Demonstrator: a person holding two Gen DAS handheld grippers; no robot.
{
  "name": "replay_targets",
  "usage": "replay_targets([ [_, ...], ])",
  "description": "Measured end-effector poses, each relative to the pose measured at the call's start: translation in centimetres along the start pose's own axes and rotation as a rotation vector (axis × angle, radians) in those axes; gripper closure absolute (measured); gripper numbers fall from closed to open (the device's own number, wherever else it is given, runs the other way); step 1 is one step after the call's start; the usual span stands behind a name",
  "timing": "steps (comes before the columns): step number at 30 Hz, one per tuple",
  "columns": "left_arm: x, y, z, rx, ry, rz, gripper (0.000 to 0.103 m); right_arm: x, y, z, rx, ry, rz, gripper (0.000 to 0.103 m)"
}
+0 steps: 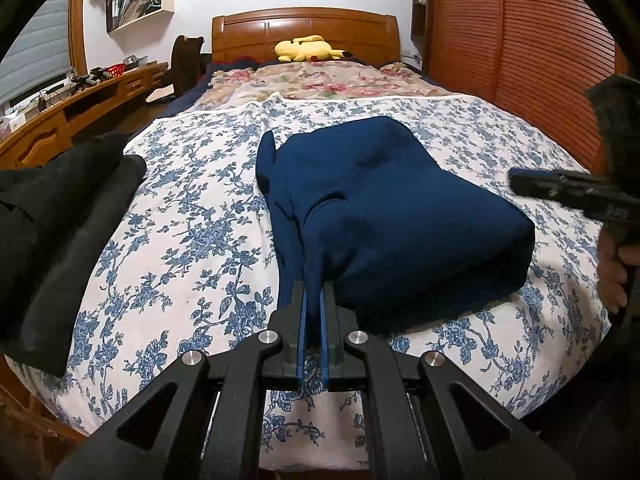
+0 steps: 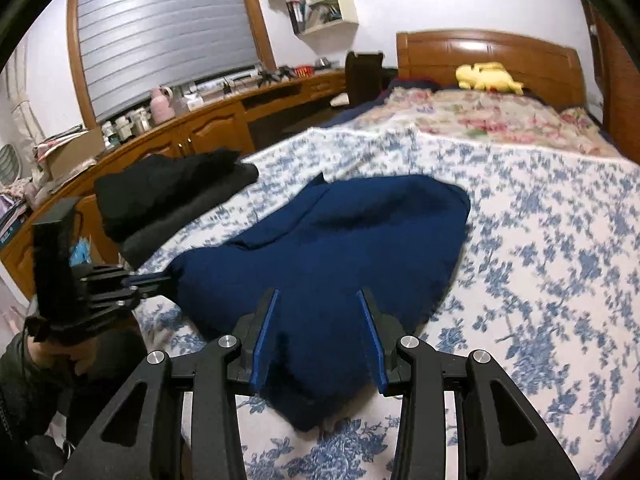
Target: Fold large clothes
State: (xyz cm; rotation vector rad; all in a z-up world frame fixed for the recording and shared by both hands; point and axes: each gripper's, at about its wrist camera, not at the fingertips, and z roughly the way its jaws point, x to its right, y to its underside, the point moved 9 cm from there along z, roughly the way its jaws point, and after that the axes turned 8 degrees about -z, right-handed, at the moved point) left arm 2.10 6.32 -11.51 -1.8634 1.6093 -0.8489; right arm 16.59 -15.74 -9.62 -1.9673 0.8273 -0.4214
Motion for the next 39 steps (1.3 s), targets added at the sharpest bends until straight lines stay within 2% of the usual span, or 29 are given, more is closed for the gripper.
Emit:
replay_targets([
  [2,0.0,0.0,0.0,-0.002,0.0,-0.004,0.097,-0.3,0.7,1.7,-0.046,-0.007,-0.007,0.063],
  [4,-0.1,0.1,-0.1,-0.005,0.002,-0.007,0.097,-1.1,1.2,3.2,-0.1,-0.056,-0.017,0.063],
  [10,0.4,0.1,-0.7,-0.023,0.035,-0.024,0.096,-1.9,3.3,5.8,-0.205,-0.056,-0.068,0.063],
  [15,0.4,-0.2,-1.7,-0.007,0.019,-0.021,0.088,-2.7,2.9,6.7,-0.213,-0.01,-0.108,0.062],
  [19,-0.1,-0.2,-2.6,0.009,0.029,-0.026,0.071,-3.1,2.8,6.9,-0.209,-0.014,-0.105,0.062],
  [23,-0.5,0.4,-2.4,-0.014,0.054,-0.035,0.066,-3.2,3.0,6.3,-0.204,-0.008,-0.11,0.062],
  [24,-0.7,0.7,-2.3,-0.023,0.055,-0.038,0.062,-2.7,3.3,5.9,-0.202,-0.008,-0.111,0.062],
  [26,-1.0,1.3,-1.8,-0.039,0.05,-0.045,0.047,-2.6,3.4,5.9,-0.201,-0.006,-0.114,0.062],
  [27,-1.0,1.4,-1.8,-0.043,0.048,-0.047,0.044,-2.6,3.4,5.9,-0.2,-0.005,-0.116,0.062],
  [32,-1.5,2.3,-1.1,-0.063,0.039,-0.053,0.039,-2.5,3.5,5.8,-0.192,-0.005,-0.115,0.062],
  [39,-2.0,2.6,-0.5,-0.063,0.015,-0.057,0.039,-2.5,3.6,5.5,-0.187,0.012,-0.124,0.061],
])
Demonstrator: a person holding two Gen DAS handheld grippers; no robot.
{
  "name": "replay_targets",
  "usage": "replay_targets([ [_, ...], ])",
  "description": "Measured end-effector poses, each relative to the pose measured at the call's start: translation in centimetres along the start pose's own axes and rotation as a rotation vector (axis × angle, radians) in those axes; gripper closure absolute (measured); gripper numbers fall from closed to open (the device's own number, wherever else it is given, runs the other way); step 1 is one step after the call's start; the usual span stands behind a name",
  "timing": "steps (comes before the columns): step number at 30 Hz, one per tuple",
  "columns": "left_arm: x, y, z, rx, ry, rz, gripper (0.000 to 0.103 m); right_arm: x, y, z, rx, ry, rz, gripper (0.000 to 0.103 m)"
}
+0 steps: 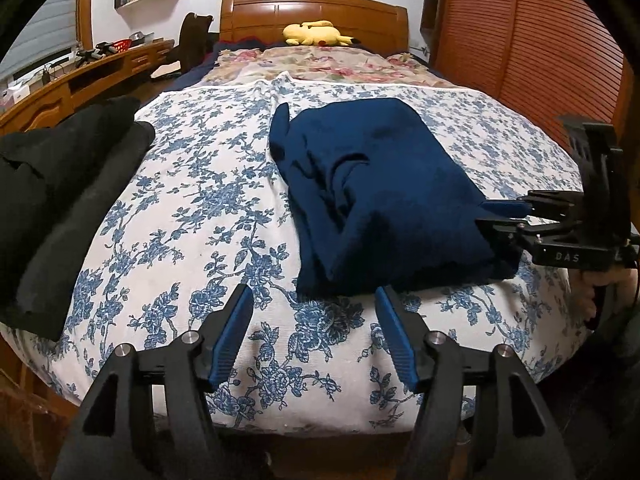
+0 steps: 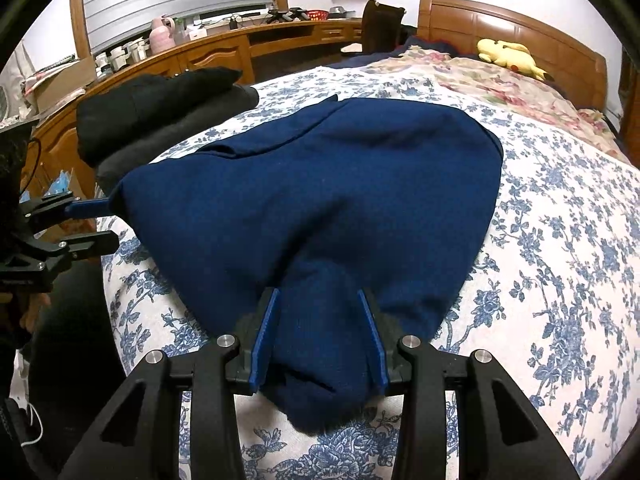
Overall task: Fold large clothes
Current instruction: 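Open the left gripper to release the jacket edge, then slide the right gripper under the jacket while the left gripper closes on its edge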
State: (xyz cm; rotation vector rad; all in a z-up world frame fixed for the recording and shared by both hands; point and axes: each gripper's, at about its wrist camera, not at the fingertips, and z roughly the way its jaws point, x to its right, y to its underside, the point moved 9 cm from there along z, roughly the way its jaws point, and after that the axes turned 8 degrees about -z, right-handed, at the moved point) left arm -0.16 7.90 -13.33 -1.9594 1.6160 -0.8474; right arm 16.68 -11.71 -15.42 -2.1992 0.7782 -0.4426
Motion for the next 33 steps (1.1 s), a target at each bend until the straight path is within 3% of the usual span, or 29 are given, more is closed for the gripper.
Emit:
replay_targets([
  [6,-0.4,-0.1,0.5,0.011,-0.021,-0.006,0.039,0.4,-0.3,-0.8,0.021,0.003,0.006,0.06],
  [17,-0.3,-0.6,1.1,0.02,0.006,0.004,0.039,4.0,-1.8,-2.4,0.074,0.059,0.012,0.043],
  [27,-0.9,-0.7,1.3,0.009,0.012,-0.005,0.039,10.6,-5.3,3.0,-0.011,0.174,0.058,0.038],
  [33,-0.9,-0.6,1.6,-0.008,0.007,-0.017,0.039,13.1,-6.7,7.2,-0.043,0.196,0.087,0.03],
])
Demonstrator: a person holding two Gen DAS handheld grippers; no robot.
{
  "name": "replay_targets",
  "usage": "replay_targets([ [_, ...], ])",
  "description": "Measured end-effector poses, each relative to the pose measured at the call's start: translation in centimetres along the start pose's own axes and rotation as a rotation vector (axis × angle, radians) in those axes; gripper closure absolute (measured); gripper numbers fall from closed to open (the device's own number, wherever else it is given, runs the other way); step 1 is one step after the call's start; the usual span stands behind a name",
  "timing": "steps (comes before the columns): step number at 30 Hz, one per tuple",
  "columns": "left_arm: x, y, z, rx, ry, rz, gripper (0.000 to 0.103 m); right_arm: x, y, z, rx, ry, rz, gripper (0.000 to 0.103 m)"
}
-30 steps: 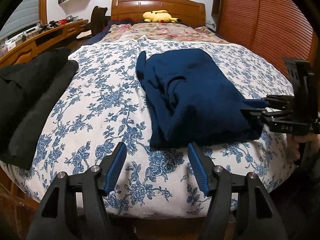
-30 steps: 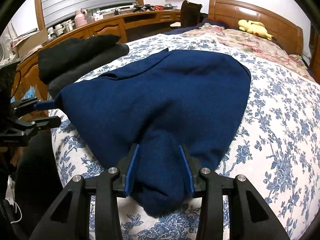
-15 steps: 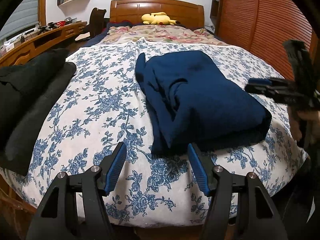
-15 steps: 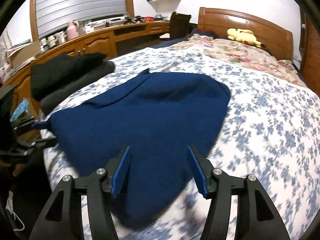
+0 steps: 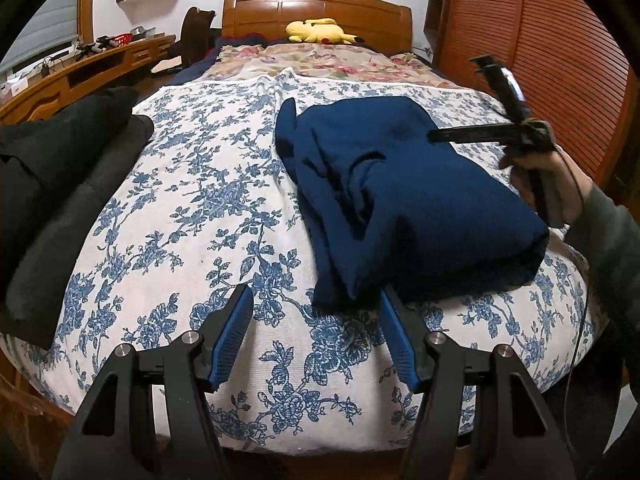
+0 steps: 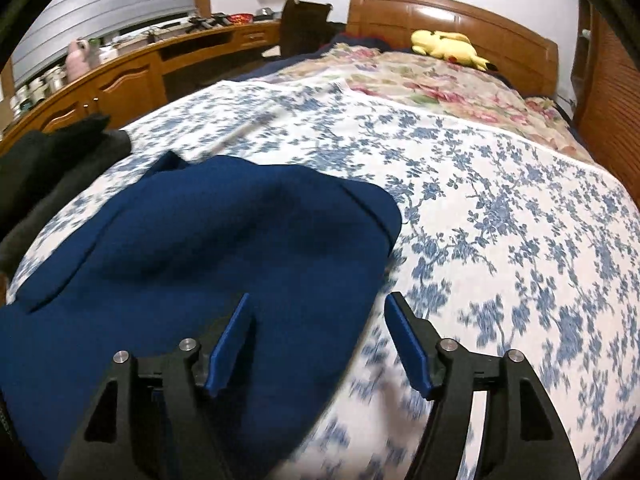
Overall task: Fold large clothes
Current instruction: 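Slide the right gripper under the jacket while the left gripper closes on its edge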
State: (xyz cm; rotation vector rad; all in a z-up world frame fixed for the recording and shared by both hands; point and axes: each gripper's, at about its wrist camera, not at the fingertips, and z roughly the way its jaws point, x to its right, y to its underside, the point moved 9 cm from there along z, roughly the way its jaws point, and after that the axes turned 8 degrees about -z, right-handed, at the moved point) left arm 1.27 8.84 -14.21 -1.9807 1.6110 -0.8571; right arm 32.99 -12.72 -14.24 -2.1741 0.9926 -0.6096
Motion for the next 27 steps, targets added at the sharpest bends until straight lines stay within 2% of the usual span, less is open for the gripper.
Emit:
replay_targets([
  [3,0.1,0.0,0.1,-0.005,0.001,-0.009,0.039,0.5,-0.2,2.2,-0.03,0.007,0.009,0.027],
  [7,0.2,0.6,0.4,-0.026,0.005,-0.017,0.039,1.1,-0.5,4.0,-0.008,-0.061,0.063,0.017],
  [10,0.5,0.9,0.8,-0.038,0.025,-0.023,0.039,1.7,0.2,5.0,0.007,-0.137,0.123,0.017],
  [13,0.7,0.7,1.1,-0.033,0.027,-0.026,0.05,2.0,0.7,5.2,0.014,-0.201,0.183,0.017],
  [16,0.8,0.4,1.6,-0.036,0.039,-0.036,0.055,1.8,0.7,5.0,0.016,-0.204,0.165,0.017],
  [25,0.7,0.6,2.1,-0.037,0.035,-0.052,0.056,2.5,0.6,6.1,0.015,-0.266,0.177,0.017],
  [27,0.8,0.7,2.0,-0.035,0.04,-0.054,0.059,2.5,0.6,6.1,0.014,-0.275,0.184,0.017],
])
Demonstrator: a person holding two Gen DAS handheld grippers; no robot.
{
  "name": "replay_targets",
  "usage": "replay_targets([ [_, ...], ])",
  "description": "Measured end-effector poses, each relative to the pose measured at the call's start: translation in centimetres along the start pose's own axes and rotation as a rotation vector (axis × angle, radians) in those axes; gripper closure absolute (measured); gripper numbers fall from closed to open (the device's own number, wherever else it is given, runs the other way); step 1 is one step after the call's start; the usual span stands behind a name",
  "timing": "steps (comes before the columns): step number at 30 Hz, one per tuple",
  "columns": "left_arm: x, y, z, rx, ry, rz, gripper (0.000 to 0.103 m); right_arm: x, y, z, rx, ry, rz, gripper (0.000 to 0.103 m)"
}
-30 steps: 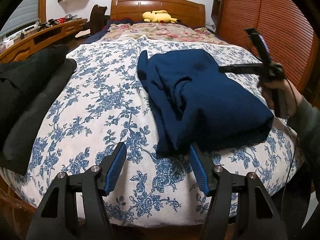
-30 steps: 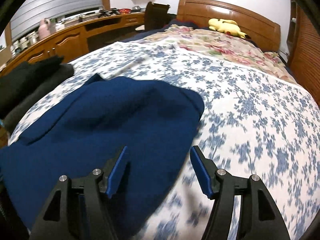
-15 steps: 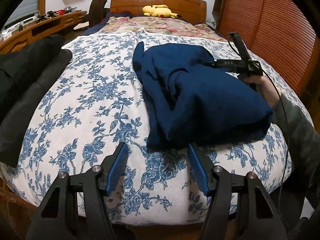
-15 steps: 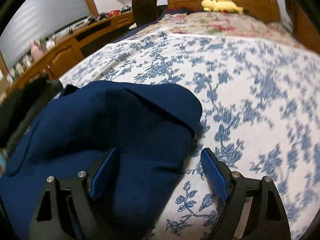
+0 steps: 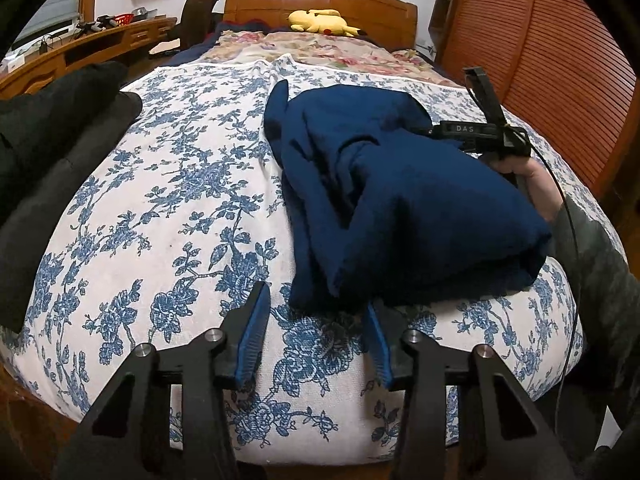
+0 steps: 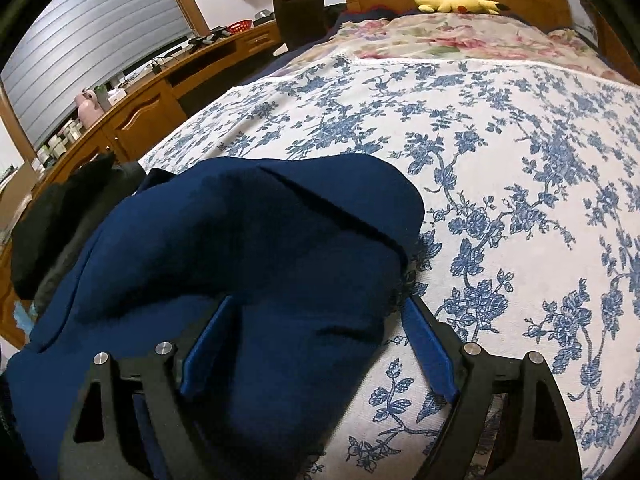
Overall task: Fold large clothes
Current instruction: 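Slide the right gripper under the jacket while the left gripper closes on its edge, then lift the folded jacket with both grippers and carry it toward the black clothes pile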
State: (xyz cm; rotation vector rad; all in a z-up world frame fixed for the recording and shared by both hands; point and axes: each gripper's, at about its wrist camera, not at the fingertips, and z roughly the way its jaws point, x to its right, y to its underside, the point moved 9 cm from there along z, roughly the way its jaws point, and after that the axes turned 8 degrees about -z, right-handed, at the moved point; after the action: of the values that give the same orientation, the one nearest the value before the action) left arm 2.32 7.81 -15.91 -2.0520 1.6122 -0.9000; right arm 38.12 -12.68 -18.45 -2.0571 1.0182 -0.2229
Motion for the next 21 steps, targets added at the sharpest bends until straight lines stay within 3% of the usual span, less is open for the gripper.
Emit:
replay_targets([
  [6,0.3,0.0,0.0,-0.004,0.02,-0.016,0.068,-0.2,-0.1,0.3,-0.003,-0.02,-0.005,0.022],
  [8,0.1,-0.1,0.0,-0.001,0.026,-0.032,0.077,-0.5,-0.1,0.2,-0.002,-0.033,-0.003,0.026],
  [11,-0.3,-0.4,-0.2,0.008,0.04,-0.067,0.087,-0.7,-0.1,0.2,0.0,-0.07,-0.003,0.04],
  [16,0.2,-0.8,-0.9,0.05,0.039,-0.051,0.091,-0.9,-0.1,0.0,0.013,-0.096,-0.007,0.078],
  [21,1.1,-1.8,-2.3,0.102,0.05,-0.027,0.094,-1.3,-0.4,-0.7,0.05,-0.063,-0.032,0.089],
])
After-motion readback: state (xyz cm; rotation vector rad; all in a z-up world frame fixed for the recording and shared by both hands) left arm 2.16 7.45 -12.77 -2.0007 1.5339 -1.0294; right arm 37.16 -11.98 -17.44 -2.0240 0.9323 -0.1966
